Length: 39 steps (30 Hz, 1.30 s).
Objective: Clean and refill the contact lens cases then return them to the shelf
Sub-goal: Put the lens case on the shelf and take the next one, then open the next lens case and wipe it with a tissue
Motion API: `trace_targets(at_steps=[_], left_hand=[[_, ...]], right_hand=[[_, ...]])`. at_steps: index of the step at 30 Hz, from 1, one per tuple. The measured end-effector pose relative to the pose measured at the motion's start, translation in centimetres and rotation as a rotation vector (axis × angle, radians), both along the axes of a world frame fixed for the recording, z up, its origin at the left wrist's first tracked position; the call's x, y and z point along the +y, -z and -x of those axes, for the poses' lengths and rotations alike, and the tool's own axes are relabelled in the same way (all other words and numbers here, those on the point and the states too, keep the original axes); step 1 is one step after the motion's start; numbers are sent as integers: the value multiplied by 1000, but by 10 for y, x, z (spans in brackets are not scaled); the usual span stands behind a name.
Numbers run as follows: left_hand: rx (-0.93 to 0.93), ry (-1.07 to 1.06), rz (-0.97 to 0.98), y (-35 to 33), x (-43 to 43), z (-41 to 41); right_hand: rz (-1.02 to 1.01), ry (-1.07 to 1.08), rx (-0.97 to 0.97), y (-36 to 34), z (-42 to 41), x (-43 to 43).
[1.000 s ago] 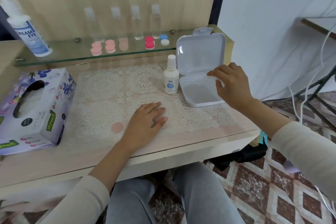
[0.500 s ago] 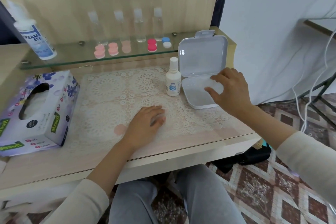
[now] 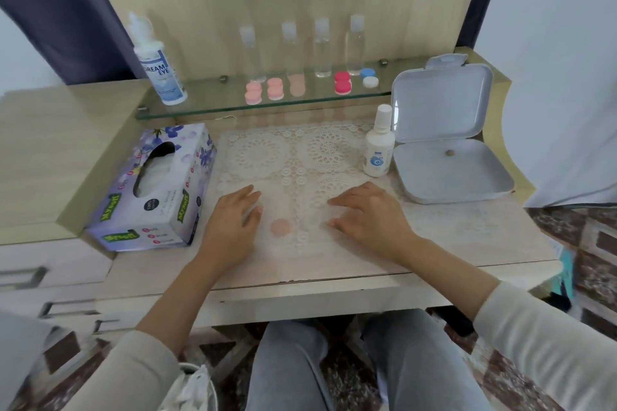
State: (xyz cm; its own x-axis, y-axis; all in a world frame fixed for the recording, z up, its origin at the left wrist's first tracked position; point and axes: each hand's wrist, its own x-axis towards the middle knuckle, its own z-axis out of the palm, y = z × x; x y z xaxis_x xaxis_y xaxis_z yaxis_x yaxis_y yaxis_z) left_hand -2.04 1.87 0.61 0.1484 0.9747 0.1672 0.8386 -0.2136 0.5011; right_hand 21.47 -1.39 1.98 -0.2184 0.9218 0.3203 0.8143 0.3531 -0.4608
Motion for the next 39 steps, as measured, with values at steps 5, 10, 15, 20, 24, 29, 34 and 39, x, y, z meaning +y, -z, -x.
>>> trace_targets(at_steps=[5,10,15,20,24,29,34,39], left_hand=[[83,42,33,15,-4,9],[80,41,-5,16,-6,8],[59,31,-9,16,-6,8],[26,34,49,7,-3,10],[-9,15,95,-15,6,16],[-85,28,-35,-53,14,30],[-125,-65,-131,-83,24,53],[-118,-283,-117,-87,38,93]], right_hand=[[19,-5,-5,11,8,0],[56,-28,-39,17,7,2],[71,-33,-45,18,7,2],[81,16,46,15,7,6],[97,-7,13,15,7,21],[107,-14,23,13,10,40],[94,13,35,18,12,53],[79,19,63,24,11,57]])
